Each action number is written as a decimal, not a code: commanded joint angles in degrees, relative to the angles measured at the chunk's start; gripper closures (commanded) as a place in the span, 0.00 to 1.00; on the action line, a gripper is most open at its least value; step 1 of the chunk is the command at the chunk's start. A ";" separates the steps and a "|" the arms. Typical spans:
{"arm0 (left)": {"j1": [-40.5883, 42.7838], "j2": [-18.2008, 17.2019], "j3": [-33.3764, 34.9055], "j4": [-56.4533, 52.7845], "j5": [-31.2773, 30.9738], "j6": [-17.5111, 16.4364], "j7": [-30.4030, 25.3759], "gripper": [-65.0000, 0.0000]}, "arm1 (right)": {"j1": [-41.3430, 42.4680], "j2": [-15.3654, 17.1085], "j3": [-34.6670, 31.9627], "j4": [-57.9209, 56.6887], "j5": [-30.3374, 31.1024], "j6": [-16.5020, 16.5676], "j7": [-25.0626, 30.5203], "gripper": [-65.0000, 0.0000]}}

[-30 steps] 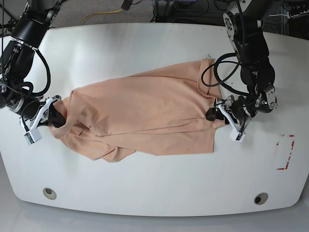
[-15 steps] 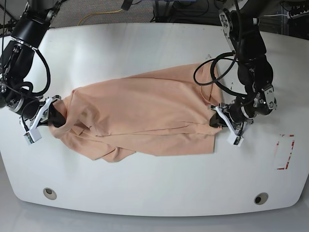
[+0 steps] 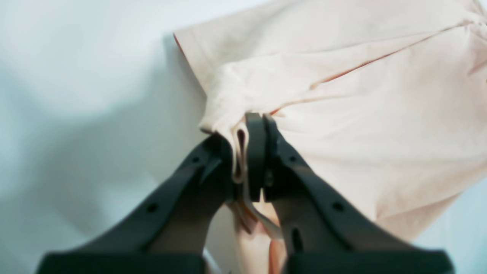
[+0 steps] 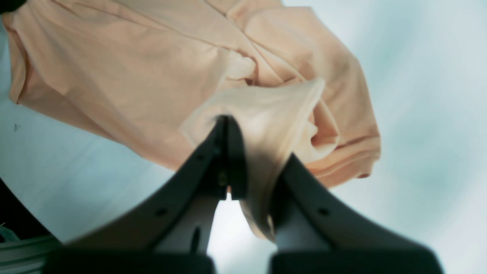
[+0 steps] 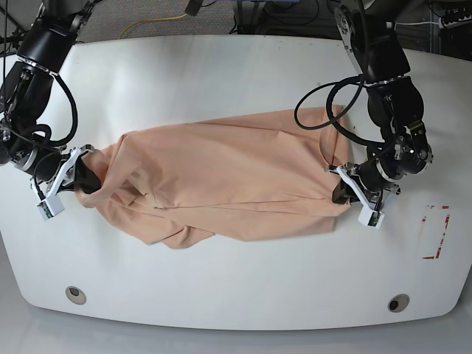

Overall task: Fold the T-shirt properly
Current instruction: 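Hold the folded shirt with both grippers, adjusting the left gripper's pinch, then pull the shirt edge with the left gripper away from the right gripper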

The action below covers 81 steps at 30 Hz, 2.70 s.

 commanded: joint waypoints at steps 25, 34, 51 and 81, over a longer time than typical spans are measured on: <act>-1.99 -0.62 0.10 -5.67 -0.83 0.30 4.44 0.75 | 1.22 -0.41 0.32 0.81 -2.62 0.08 1.40 1.00; -4.72 -0.44 0.19 -11.74 -0.83 0.39 -0.57 0.75 | 1.22 -0.41 0.32 0.81 -2.53 0.08 1.40 1.00; -10.52 -0.44 0.02 -24.31 -0.57 0.74 -4.26 0.81 | 1.22 -1.29 0.32 0.81 -2.71 0.08 1.40 1.00; -8.67 -1.94 -8.78 -8.48 -9.80 0.12 5.67 1.00 | 4.12 -1.37 0.50 0.81 -14.66 0.08 1.58 1.00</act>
